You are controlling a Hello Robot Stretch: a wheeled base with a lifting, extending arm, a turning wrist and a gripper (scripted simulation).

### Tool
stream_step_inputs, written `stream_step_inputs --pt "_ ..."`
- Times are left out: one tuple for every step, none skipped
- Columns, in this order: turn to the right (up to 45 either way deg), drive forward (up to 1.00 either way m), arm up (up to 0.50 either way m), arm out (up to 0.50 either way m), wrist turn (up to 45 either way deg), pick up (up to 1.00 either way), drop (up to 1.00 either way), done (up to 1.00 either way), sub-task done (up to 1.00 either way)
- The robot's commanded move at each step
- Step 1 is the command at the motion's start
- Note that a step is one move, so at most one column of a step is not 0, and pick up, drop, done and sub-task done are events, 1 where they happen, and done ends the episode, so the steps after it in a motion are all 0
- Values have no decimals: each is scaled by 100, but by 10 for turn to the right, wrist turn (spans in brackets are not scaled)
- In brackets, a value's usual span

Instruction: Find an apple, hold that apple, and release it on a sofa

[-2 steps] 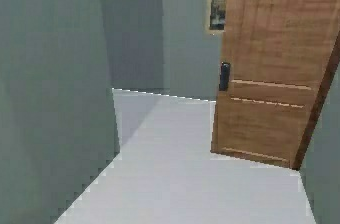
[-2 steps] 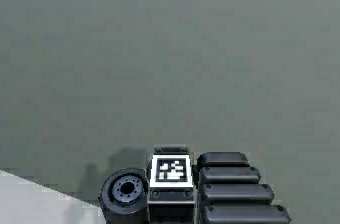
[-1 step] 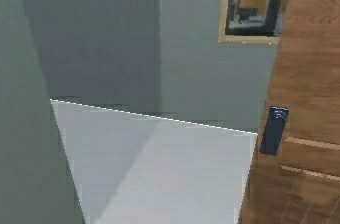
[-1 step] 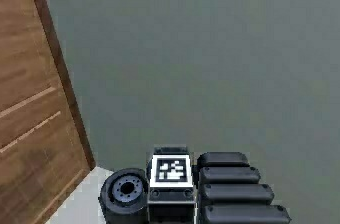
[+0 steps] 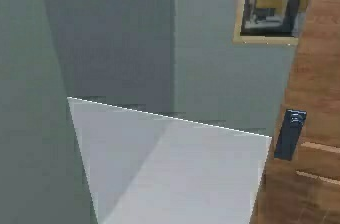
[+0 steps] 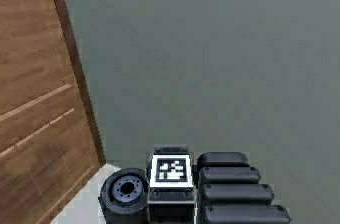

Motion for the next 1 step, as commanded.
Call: stream_step_inputs --pt "0 90 0 0 0 0 0 0 0"
